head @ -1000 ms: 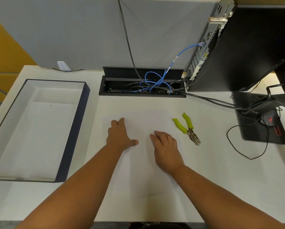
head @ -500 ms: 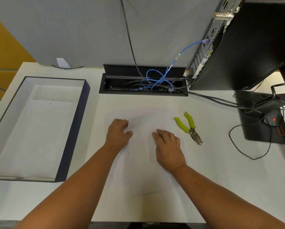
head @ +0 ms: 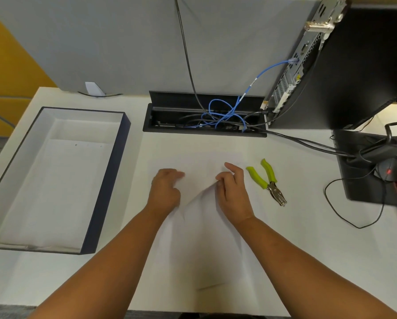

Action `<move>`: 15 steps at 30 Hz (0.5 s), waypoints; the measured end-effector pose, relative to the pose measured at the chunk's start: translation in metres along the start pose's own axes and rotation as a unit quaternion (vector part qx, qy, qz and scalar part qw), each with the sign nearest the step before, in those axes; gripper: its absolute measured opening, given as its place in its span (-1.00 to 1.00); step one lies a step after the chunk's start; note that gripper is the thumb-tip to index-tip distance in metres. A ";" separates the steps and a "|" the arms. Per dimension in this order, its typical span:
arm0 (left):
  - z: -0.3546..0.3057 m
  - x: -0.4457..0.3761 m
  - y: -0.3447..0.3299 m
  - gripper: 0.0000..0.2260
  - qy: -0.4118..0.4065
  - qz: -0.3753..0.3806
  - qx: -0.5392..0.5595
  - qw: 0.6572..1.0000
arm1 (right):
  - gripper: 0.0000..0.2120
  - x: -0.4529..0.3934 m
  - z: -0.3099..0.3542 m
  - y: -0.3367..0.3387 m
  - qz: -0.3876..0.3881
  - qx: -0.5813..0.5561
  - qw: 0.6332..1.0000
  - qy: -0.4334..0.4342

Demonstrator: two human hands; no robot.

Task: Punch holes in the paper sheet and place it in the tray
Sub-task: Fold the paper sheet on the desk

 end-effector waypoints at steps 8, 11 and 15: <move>0.003 -0.016 -0.004 -0.33 0.138 -0.029 -0.144 0.979 | -0.81 0.006 -0.011 -0.009 -0.007 -0.033 0.999 -0.015; 0.002 -0.020 -0.005 -0.39 0.163 -0.017 -0.115 0.980 | -0.79 0.006 -0.012 -0.010 -0.006 -0.023 1.000 -0.009; -0.004 -0.027 -0.002 -0.17 0.169 0.001 -0.161 0.972 | -0.77 0.006 -0.011 -0.011 -0.006 -0.004 1.000 0.005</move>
Point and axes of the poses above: each hand's wrist, its own x-axis away from the middle knuckle, its own y-axis out of the back of the hand, z = x × y, the point moved 6 cm from there along -x, towards the middle knuckle, and after that the axes turned 14 degrees about z, right-handed, at the moved point
